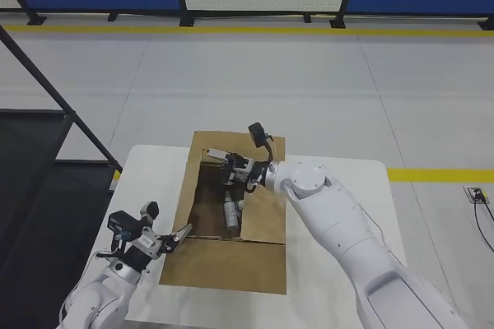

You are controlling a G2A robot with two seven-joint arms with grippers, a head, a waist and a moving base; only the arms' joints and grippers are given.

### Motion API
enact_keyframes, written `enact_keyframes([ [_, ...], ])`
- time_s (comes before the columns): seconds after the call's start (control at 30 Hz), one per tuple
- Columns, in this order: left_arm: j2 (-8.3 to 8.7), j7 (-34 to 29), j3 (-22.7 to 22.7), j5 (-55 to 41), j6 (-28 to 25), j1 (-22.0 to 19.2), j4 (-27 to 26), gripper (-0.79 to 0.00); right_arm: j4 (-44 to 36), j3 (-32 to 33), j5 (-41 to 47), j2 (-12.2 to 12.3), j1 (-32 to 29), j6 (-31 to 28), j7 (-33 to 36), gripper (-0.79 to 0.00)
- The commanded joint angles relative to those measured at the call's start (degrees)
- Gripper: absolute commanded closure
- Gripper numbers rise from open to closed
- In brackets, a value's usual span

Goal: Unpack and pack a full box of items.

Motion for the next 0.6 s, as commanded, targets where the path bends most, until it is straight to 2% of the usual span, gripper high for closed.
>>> enact_keyframes([
  [0.0, -0.06, -0.1, 0.0, -0.1, 0.2, -0.2, 0.0, -0.785, -1.6, 0.9, 0.4, 0.6, -0.9, -0.2, 1.1, -0.785],
  [0.33, -0.33, -0.1, 0.3, -0.1, 0.9, -0.6, 0.3, -0.785, -11.9, 3.3, -2.3, 2.3, -5.7, -1.9, -3.4, -0.785],
  [0.57, -0.47, 0.1, 0.1, -0.5, 1.0, -0.5, 0.3, -0.785, -18.2, 4.0, -6.3, 3.3, -7.7, 1.1, -4.8, -0.785],
])
